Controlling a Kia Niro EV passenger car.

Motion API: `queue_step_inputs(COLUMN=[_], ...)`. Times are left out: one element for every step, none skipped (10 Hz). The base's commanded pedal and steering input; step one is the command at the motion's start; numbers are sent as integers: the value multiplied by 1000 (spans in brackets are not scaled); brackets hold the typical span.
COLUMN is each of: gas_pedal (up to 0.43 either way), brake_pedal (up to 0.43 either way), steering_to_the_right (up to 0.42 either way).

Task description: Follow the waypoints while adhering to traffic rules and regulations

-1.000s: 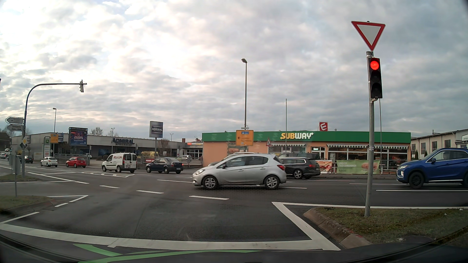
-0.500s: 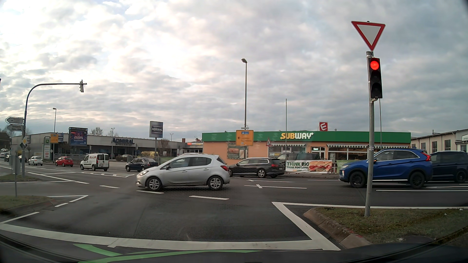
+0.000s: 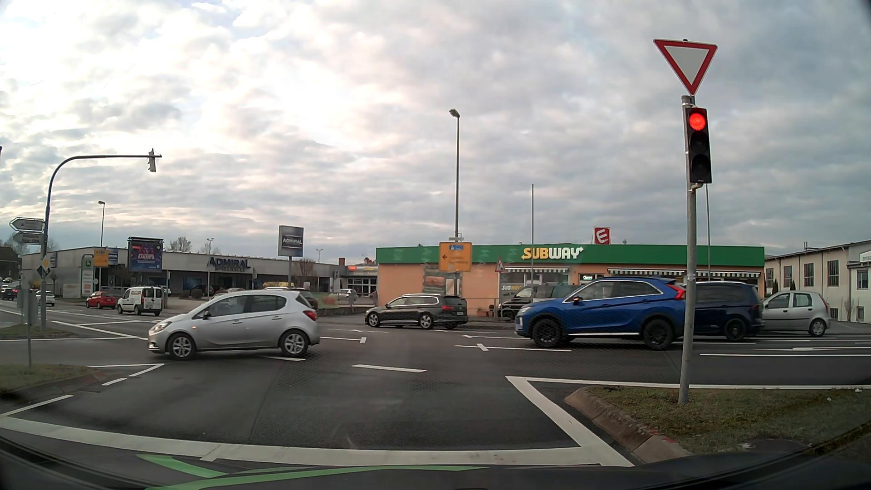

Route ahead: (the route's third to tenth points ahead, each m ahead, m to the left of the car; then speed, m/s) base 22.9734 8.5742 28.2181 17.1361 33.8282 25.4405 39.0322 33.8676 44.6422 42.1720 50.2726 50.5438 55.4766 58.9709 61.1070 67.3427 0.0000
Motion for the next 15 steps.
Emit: queue_step_inputs(gas_pedal=[0,0,0,0,0,0,0,0,0,0,0,0,0,0,0], brake_pedal=[317,317,317,317,317,317,317,317,317,317,317,317,317,317,317], steering_to_the_right=[36,36,36,36,36,36,36,36,36,36,36,36,36,36,37])
